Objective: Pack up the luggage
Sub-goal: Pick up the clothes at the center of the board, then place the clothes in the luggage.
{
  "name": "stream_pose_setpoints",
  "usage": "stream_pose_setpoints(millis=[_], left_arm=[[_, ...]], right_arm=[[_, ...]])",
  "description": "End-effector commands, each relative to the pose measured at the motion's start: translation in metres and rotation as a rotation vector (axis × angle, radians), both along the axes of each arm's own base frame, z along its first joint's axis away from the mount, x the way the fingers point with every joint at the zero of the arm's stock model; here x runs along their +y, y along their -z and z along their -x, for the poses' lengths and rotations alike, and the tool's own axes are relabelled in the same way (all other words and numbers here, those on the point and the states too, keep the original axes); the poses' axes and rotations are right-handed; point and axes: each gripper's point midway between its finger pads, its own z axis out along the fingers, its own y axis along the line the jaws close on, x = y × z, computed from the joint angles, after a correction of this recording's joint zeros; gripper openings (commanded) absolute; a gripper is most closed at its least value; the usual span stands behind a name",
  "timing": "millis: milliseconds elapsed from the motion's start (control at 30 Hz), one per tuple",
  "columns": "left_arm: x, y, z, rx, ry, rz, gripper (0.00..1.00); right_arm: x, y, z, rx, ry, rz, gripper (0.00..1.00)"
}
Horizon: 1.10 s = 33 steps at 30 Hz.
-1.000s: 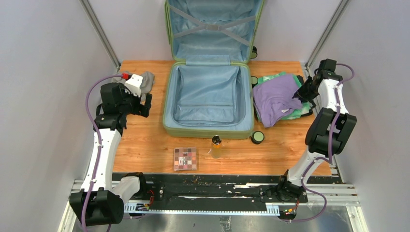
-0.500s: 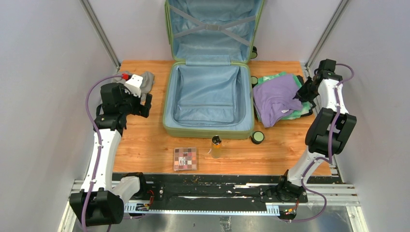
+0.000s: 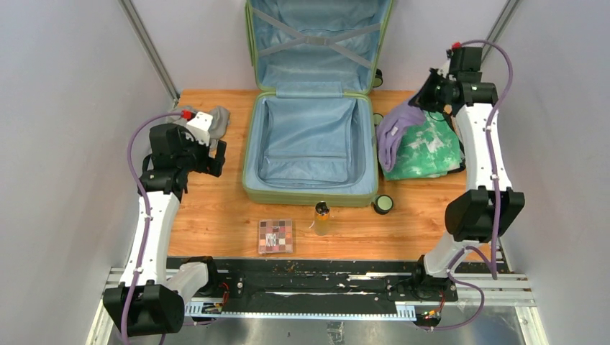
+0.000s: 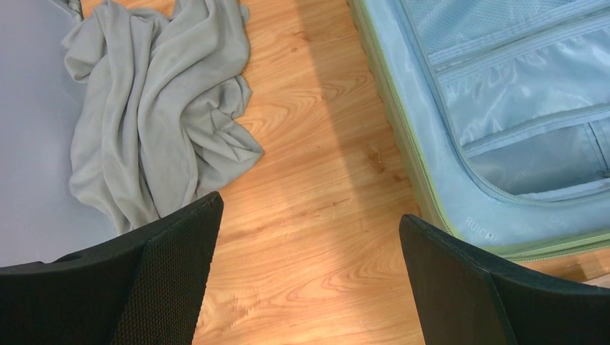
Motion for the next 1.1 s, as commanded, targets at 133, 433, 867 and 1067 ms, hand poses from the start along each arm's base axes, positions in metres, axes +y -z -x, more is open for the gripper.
stream_pose_setpoints(millis=[133,433,867,1067], left_arm=[[-0.001,-0.014,0.008,0.004,-0.008,0.011,1.00],[0.004,-0.020,0.013,-0.011,-0.032,-0.015,1.00],[0.008,-0.020,0.016,-0.021,-0.032,-0.043,1.00],[0.007,-0.020,0.017,-0.025,-0.025,-0.047,1.00]], right_arm=[[0.128,-0.089,0.009,-0.193,-0.254,0.054,0.00],[0.293,-0.103,0.018,-0.301,-0.637,-0.094,0.00],[0.309,0.060,-0.031,-0.005,-0.653,-0.088,0.00],[0.263,0.110,-0.045,0.128,-0.518,-0.029,0.00]])
